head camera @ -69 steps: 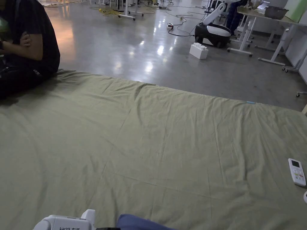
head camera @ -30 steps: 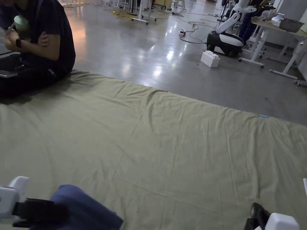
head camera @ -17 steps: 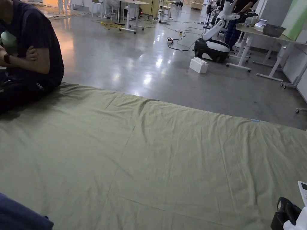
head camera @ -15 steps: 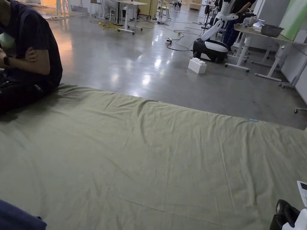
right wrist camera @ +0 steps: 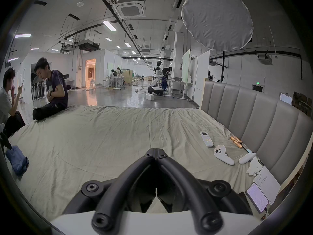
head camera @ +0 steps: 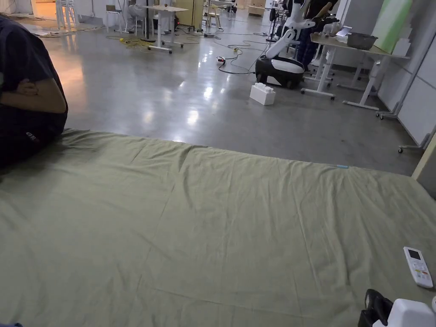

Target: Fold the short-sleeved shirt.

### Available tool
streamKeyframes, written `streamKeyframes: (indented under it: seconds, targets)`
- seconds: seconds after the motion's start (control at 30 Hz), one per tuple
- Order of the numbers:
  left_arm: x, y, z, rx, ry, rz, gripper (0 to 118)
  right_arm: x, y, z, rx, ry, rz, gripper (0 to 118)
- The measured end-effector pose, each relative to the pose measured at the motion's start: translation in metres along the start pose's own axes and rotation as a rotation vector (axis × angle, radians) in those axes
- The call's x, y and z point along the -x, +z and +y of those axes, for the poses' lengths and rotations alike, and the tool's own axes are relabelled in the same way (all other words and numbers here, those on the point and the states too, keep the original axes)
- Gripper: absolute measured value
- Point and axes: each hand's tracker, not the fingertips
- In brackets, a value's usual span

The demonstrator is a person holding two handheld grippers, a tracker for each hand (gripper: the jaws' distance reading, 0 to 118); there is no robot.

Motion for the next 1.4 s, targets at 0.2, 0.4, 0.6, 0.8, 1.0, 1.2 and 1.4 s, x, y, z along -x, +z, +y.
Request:
streamKeyframes:
  seconds: [0.2, 0.4, 0.6, 0.8, 1.0, 1.2, 1.4]
  targets:
    - [-0.029, 0.025, 0.004, -0.129, -0.067, 0.228, 68, -0.006, 0.001, 0.0, -0.003, -0.011, 0.0, 1]
    - [-0.097, 0.028, -0.014, -0.296, -0.09, 0.129, 68, -0.009, 0.001, -0.002, -0.006, -0.026, 0.008, 1]
    - [-0.175, -0.002, -0.056, -0.534, -0.048, -0.05, 68, -0.008, 0.003, -0.012, -0.004, -0.052, 0.012, 1]
    - [-0.269, -0.02, -0.097, -0.624, -0.036, -0.104, 68, -0.003, 0.004, -0.023, 0.004, -0.054, 0.016, 1]
    - [-0.344, -0.024, -0.11, -0.759, -0.151, -0.103, 67, 0.002, 0.002, -0.026, -0.006, -0.047, 0.017, 1]
    - [-0.398, -0.008, -0.112, -0.852, -0.235, -0.105, 49, 0.007, 0.005, -0.025, -0.019, -0.052, 0.027, 1]
    - [-0.423, 0.012, -0.115, -0.923, -0.28, -0.076, 14, 0.008, 0.008, -0.024, -0.032, -0.06, 0.024, 1]
